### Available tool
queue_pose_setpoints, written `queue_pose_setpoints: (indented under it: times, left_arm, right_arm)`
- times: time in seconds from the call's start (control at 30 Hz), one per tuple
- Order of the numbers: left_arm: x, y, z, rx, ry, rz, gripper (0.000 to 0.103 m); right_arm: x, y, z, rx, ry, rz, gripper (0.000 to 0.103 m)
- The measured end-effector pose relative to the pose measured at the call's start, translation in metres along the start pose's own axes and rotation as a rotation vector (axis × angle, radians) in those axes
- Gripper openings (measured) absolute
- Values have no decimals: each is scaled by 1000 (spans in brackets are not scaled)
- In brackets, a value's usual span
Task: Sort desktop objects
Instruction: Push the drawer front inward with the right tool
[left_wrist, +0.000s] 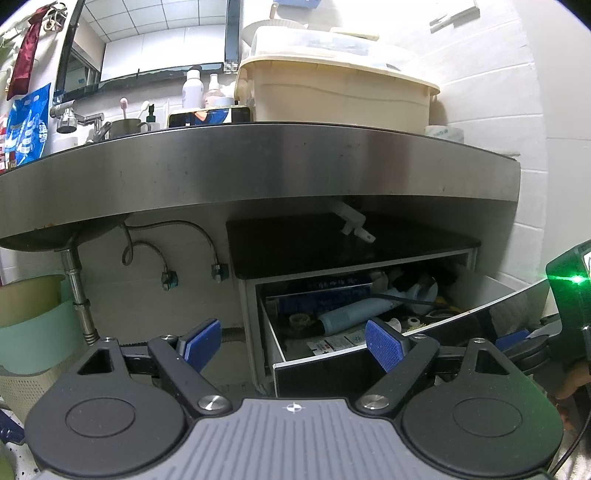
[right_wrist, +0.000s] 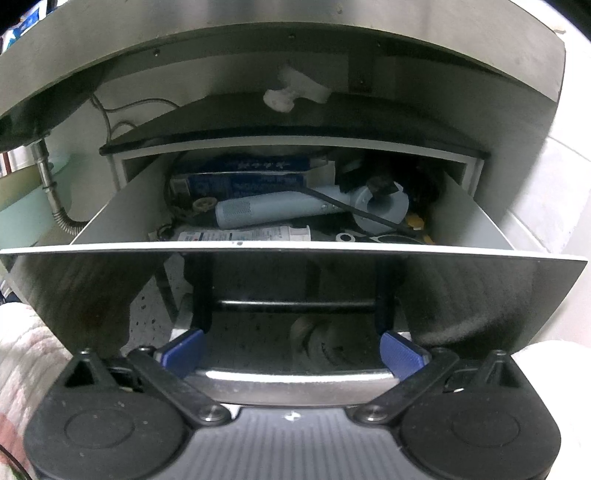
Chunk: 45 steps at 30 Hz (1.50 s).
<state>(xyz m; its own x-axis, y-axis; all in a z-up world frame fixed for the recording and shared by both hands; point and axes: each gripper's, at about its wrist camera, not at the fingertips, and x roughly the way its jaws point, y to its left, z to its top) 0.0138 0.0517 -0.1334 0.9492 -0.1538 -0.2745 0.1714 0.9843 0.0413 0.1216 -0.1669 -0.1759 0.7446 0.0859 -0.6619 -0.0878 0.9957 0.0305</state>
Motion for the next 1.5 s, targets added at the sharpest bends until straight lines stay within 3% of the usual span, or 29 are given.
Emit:
queue_pose_setpoints:
  times: [1.5]
  left_arm:
    - [2,6,1,-23,3,0,88]
  right_arm:
    - [-2,3,2,7,-14,-5,102]
